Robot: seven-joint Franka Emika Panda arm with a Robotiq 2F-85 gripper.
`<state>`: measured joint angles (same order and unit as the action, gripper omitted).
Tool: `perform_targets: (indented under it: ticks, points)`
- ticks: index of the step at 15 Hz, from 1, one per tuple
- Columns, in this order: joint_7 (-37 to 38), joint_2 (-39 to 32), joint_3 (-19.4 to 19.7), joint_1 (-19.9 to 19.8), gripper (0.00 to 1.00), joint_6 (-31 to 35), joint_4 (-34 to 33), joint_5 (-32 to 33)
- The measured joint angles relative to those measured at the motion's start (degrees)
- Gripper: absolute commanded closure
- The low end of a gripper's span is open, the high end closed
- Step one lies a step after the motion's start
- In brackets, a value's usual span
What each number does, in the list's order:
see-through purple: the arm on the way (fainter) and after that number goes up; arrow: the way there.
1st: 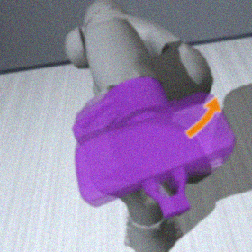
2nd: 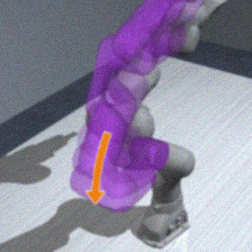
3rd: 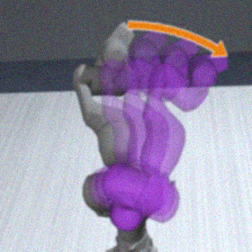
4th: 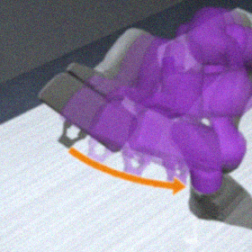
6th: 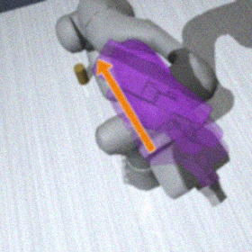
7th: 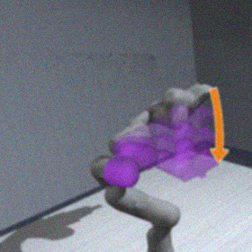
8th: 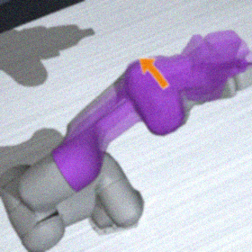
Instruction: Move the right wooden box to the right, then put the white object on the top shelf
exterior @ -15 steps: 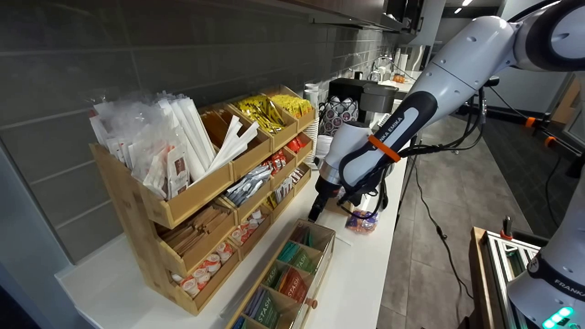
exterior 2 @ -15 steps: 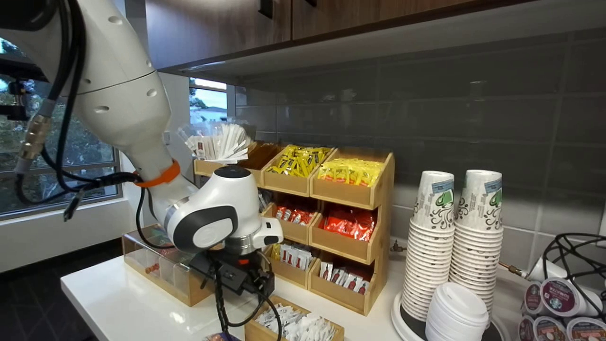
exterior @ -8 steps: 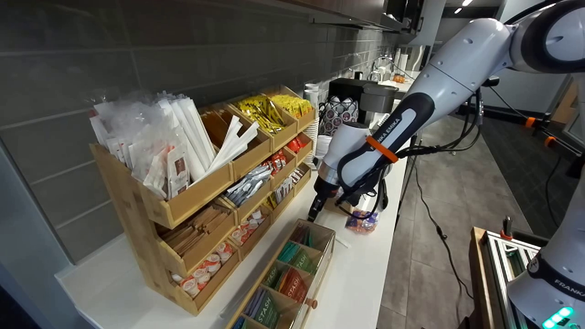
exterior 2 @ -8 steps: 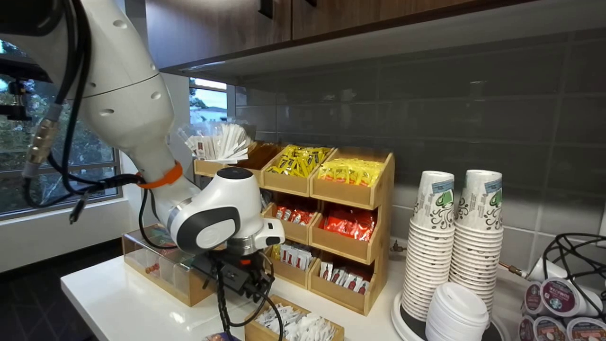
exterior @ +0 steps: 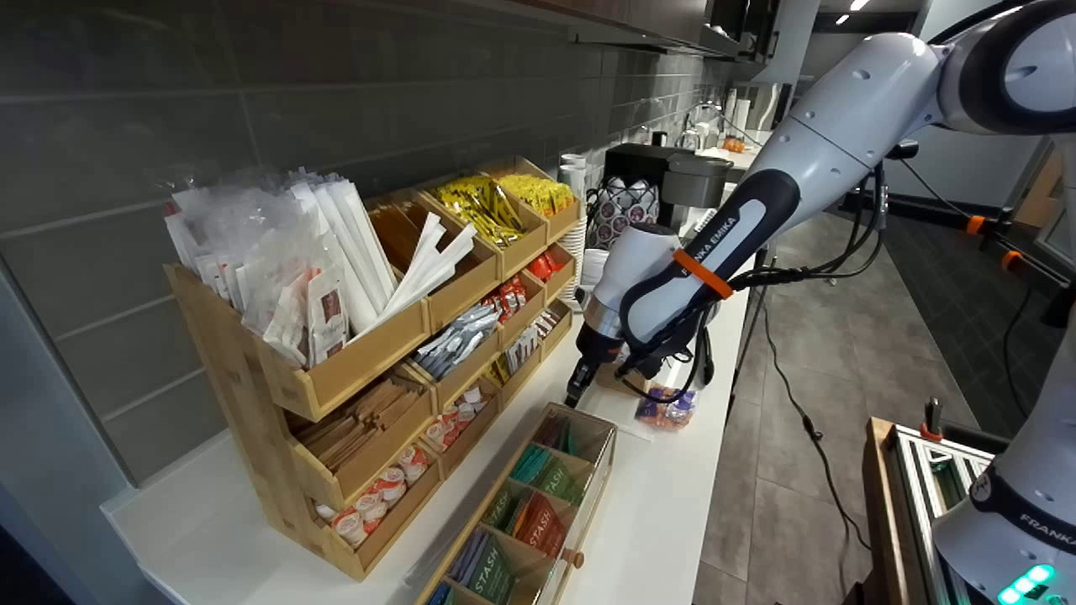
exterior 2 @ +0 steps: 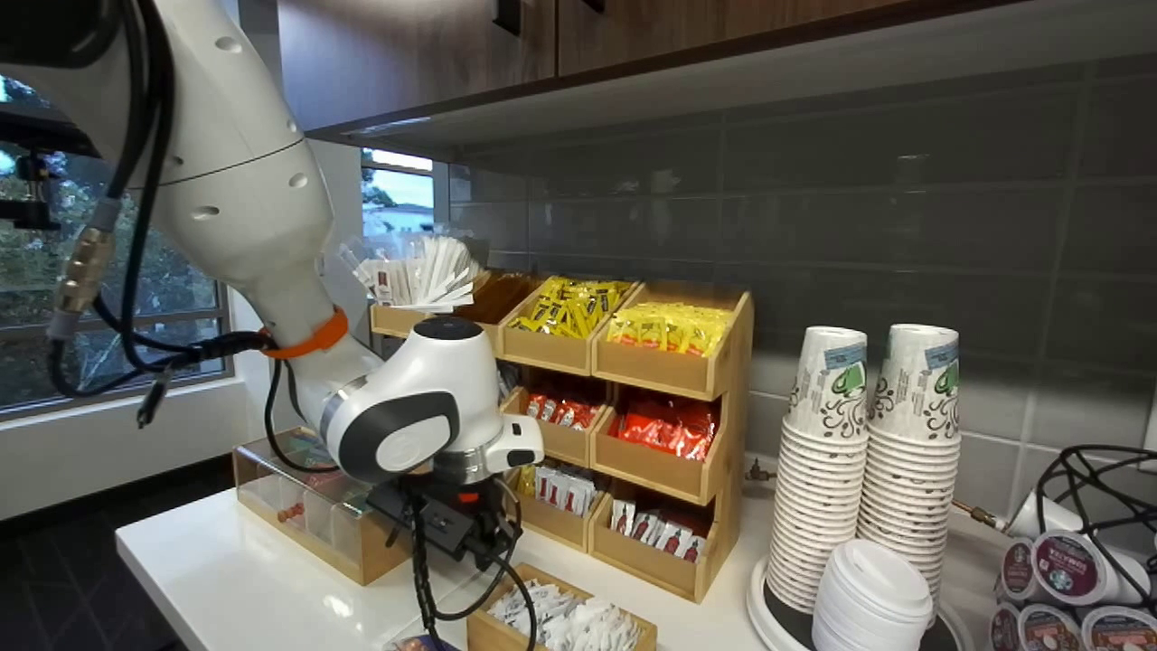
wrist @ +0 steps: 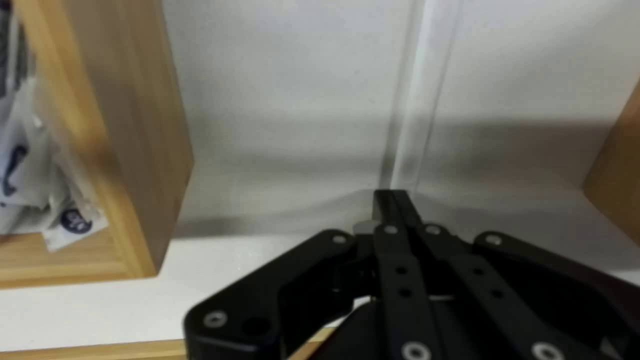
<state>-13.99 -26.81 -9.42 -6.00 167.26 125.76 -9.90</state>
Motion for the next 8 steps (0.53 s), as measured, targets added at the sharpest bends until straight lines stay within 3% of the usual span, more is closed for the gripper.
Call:
perform_targets:
  ticks: [6, 7, 8]
  points:
    - [0.55, 5.87, -2.38, -0.83, 1.0, 0.07, 2.02, -1.23]
    - [0.58, 7.51, -2.54, -0.81, 0.74, 0.14, 3.13, -1.24]
    - [0.61, 9.08, -2.49, -0.72, 0.74, 0.15, 4.31, -1.24]
